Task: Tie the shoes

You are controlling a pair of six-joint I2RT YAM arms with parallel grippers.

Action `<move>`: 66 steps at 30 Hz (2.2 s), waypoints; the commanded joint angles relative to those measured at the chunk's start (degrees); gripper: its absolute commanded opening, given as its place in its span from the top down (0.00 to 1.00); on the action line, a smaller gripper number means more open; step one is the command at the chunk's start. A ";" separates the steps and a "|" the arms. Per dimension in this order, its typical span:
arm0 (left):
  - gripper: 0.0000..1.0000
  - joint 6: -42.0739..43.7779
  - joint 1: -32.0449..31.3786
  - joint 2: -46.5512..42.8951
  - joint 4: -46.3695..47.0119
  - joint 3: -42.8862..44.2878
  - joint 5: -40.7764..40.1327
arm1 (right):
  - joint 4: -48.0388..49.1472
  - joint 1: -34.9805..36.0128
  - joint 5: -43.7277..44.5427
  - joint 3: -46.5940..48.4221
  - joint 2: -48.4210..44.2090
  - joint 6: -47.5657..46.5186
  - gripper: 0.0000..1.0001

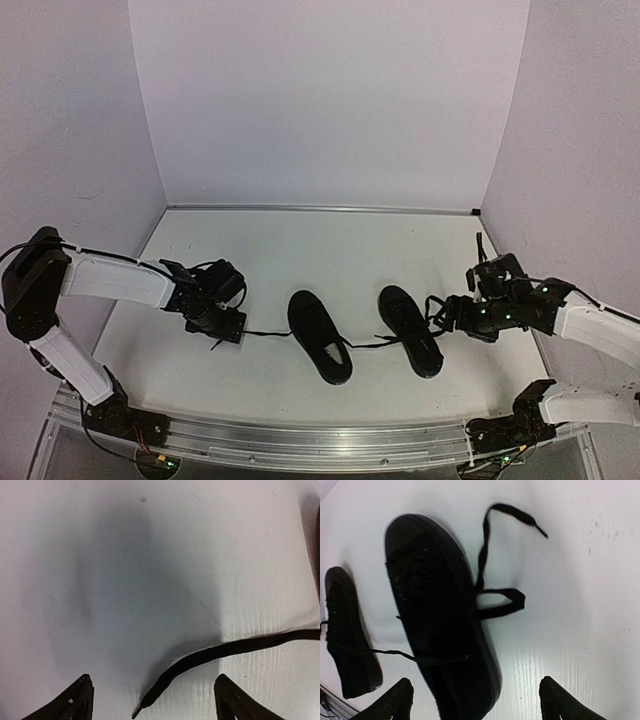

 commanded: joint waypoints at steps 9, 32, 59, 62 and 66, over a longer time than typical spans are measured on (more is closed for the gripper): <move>0.00 5.66 2.56 -14.60 3.94 -0.76 4.92 | 14.65 2.74 -20.07 4.99 7.95 -9.62 0.31; 0.00 10.92 2.47 -20.62 13.25 -5.03 2.35 | 42.20 22.53 -31.63 13.50 44.30 -2.09 0.23; 0.60 53.94 -3.46 3.52 21.58 3.78 26.76 | 27.41 18.06 -21.37 6.52 19.73 -2.41 0.23; 0.62 55.41 -3.67 5.46 22.98 4.89 28.12 | 26.21 16.65 -20.65 5.24 17.56 -2.04 0.23; 0.66 57.00 -3.77 8.35 23.69 6.83 28.84 | 25.65 15.62 -20.24 3.79 15.79 -1.80 0.24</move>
